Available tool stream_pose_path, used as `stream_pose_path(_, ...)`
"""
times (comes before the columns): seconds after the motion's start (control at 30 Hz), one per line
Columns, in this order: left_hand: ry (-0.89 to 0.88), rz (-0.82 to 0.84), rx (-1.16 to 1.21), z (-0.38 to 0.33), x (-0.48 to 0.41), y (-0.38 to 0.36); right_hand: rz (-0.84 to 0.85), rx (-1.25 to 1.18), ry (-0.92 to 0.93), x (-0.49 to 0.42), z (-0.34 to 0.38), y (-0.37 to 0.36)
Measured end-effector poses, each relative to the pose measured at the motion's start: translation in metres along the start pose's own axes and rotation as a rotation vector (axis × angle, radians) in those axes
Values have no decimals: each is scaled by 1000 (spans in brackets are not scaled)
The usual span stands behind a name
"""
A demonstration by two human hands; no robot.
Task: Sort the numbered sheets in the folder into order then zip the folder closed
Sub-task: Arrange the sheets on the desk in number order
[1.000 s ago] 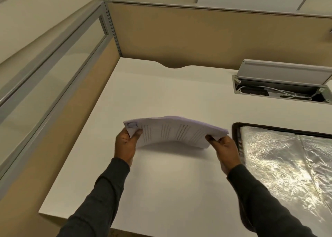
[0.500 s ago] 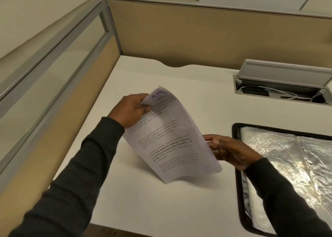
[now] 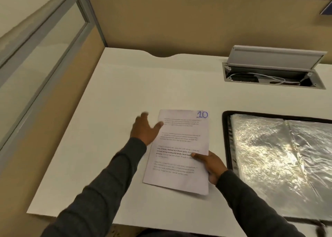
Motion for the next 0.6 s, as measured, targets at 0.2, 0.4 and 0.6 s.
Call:
stream_pose_path(0.2, 167, 83, -29, 45, 51, -42, -113, -27, -12, -6, -8, 11)
stream_pose_path(0.4, 163, 44, -1, 43, 64, -45, -267, 514, 293, 2, -7, 10)
stream_pose_path(0.6, 184, -89, 146, 36, 68, -46, -190, 291, 299, 7, -9, 20)
Point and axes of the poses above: each hand's wrist, its own x-axis away from the middle knuckle, its own y-axis out of the back of the hand, z = x × y, the point moved 2 cm from there along -x, towards the middle knuckle, and after that the axes turned 1 degree about -y, right-handed, at the moved point
